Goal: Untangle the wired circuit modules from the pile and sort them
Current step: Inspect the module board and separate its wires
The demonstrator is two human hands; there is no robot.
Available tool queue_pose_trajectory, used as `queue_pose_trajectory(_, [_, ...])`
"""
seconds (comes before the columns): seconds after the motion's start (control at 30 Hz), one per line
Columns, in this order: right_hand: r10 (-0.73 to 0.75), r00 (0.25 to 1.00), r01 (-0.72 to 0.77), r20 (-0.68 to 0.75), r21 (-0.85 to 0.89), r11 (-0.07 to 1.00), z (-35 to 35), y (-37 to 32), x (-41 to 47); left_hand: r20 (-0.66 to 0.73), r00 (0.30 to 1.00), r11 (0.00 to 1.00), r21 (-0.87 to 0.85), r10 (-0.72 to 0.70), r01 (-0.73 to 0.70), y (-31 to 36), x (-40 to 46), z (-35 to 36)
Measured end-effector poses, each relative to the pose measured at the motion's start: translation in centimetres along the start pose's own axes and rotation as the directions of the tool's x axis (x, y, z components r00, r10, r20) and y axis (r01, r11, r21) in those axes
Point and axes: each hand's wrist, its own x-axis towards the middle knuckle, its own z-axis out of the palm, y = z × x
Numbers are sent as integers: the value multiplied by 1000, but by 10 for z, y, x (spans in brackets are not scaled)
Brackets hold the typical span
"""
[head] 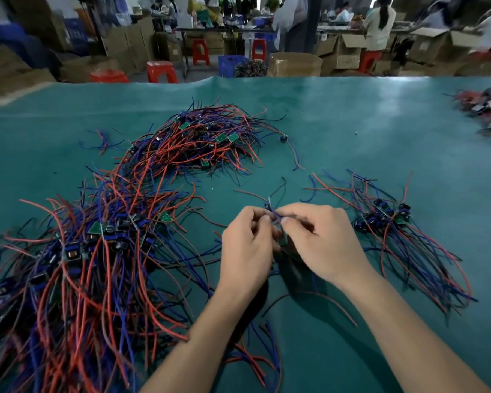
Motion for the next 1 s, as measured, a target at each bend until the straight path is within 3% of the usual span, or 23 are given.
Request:
queue_pose_trajectory(0.23, [-121,992,124,40,-73,990,7,-1,-6,-65,997,999,29,34,-32,4,-2,-3])
queue_pose_trajectory(0.4, [60,995,-76,83,200,977,-2,2,0,-61,997,994,100,47,-41,4,-1,-3])
queue_pose_trajectory(0.53, [195,981,-195,3,75,978,0,11,5,26,999,997,64,41,-43,8,-5,-1])
queue_pose_trajectory(0.6, [326,943,-331,70,320,888,4,13,6,75,996,996,74,47,-53,6,-5,-1])
queue_pose_trajectory(0.67, [394,899,-422,190,614,667,4,9,7,119,991,991,116,58,-72,6,-5,-1])
queue_pose_trajectory(0.73, [380,893,-430,242,707,562,1,7,8,133,989,988,128,64,-81,7,-6,0])
queue_pose_trajectory(0.83, [370,898,-408,238,762,503,0,7,9,146,987,990,115,65,-82,8,-7,1])
queue_pose_trajectory(1.0, [401,899,-386,176,751,536,2,6,9,202,976,991,90,77,-97,8,-8,0])
